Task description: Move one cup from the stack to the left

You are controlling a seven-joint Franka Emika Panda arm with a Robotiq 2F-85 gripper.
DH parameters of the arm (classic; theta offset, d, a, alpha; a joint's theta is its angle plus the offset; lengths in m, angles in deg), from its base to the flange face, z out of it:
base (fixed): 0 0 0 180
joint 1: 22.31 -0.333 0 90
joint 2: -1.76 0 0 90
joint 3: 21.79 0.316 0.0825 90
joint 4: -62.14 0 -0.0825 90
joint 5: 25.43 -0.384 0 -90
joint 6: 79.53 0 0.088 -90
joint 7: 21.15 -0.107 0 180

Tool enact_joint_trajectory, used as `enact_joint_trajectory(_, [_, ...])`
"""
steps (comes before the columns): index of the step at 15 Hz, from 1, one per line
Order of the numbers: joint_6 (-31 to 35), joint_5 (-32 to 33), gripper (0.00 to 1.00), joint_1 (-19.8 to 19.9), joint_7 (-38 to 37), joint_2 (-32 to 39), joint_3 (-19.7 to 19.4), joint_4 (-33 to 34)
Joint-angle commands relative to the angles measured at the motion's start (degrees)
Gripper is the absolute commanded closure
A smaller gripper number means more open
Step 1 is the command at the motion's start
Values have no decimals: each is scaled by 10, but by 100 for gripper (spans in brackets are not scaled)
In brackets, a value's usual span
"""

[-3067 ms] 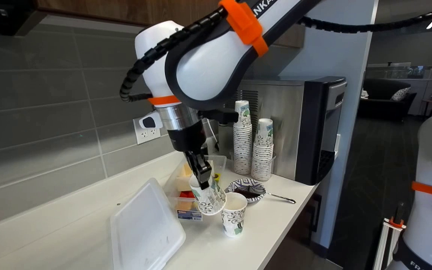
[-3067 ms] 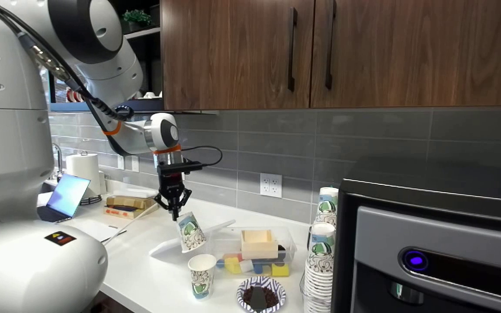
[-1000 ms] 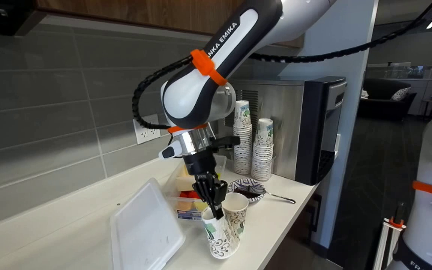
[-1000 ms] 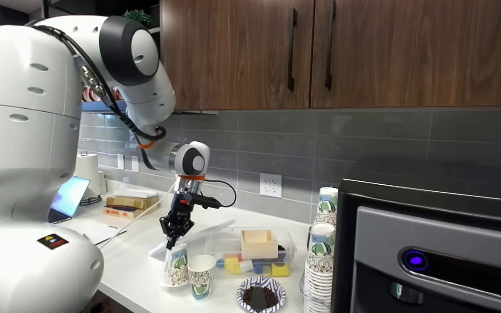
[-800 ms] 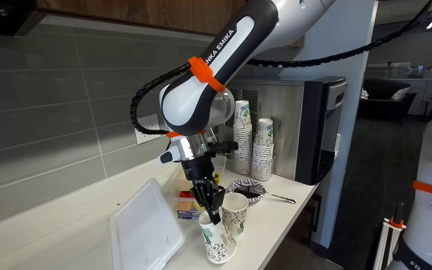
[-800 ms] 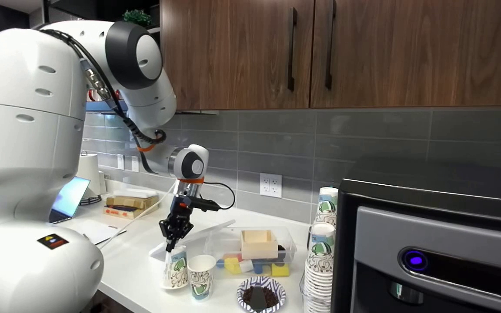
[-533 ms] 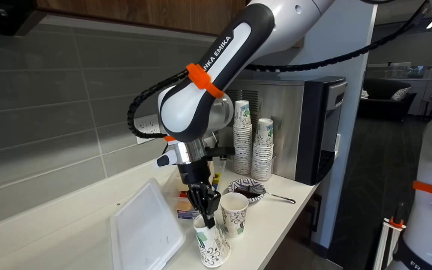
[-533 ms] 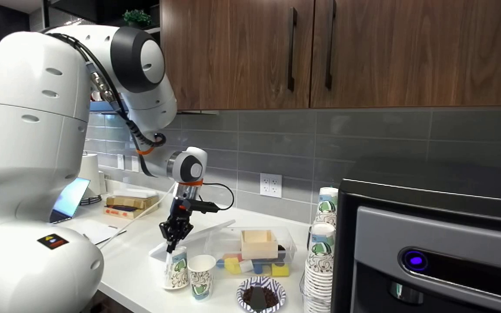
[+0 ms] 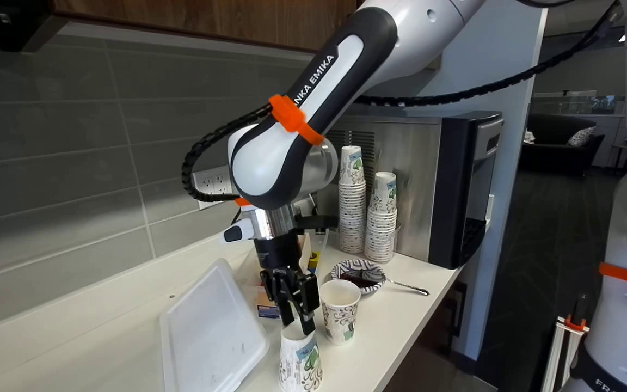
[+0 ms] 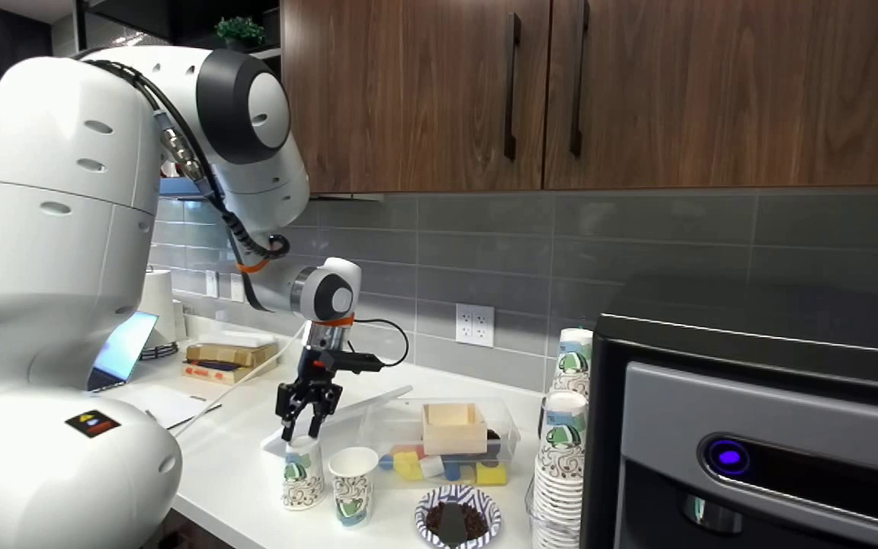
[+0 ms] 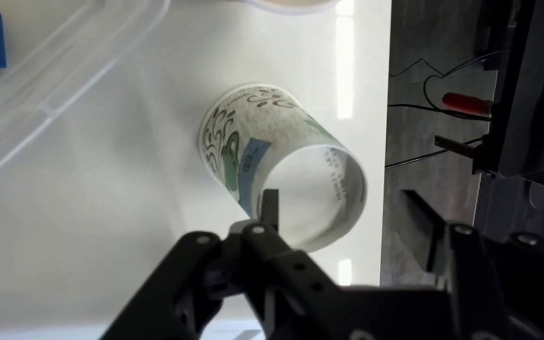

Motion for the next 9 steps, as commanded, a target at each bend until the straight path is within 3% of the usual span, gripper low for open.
enact_joint_trajectory(1, [-10,12,2,2,-10,-9,8,3])
enact_joint_trajectory(9, [-31,58,0,-10,-64,-27,13,7])
